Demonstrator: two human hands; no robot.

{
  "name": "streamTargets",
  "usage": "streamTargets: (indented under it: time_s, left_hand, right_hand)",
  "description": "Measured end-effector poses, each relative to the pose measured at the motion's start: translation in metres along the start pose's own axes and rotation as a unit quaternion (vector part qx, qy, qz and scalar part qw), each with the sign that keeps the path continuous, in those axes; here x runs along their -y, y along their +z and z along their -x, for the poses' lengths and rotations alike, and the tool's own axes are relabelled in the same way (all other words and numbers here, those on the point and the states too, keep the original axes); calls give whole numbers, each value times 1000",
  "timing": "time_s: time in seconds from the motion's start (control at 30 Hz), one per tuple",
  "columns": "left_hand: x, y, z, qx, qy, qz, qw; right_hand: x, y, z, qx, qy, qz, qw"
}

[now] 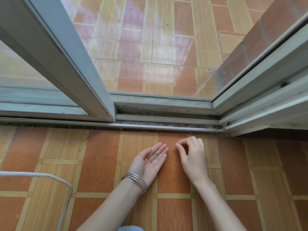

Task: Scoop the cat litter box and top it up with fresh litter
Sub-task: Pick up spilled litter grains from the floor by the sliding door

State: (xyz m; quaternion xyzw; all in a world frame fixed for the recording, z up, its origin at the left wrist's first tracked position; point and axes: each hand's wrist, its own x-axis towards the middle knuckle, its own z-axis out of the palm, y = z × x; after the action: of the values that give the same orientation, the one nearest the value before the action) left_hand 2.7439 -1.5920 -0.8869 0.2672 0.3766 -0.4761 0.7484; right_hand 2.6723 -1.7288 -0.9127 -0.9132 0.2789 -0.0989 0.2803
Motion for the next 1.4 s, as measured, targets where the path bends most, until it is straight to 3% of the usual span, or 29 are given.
streamTargets:
  time_s: [0.13,0.4,0.67,0.83,0.9,1.03,1.4]
  left_hand:
    - [1,4,-1,4,-2,-4,1000]
    - [-4,-2,2,2,3,3,1000]
    - [-5,-2,0,0,5,10,1000]
    - [0,5,-3,4,-4,10,1000]
    - [1,9,-4,9,-10,11,1000]
    - [-3,10,-4,14,-6,11,1000]
    - [-9,0,-1,7,4,12,1000]
  right_hand:
    - [6,2,0,-43,39,-69,996]
    - [2,11,-8,-66,75,3,995]
    - [8,10,-9,-63,29,62,996]
    - [21,-4,-8,46,-19,-138,989]
    - [17,-9,-9,14,6,-160,987]
    - [-1,-5,-11,-55,80,-93,991]
    - [5,10,-15,-84,69,-13,994]
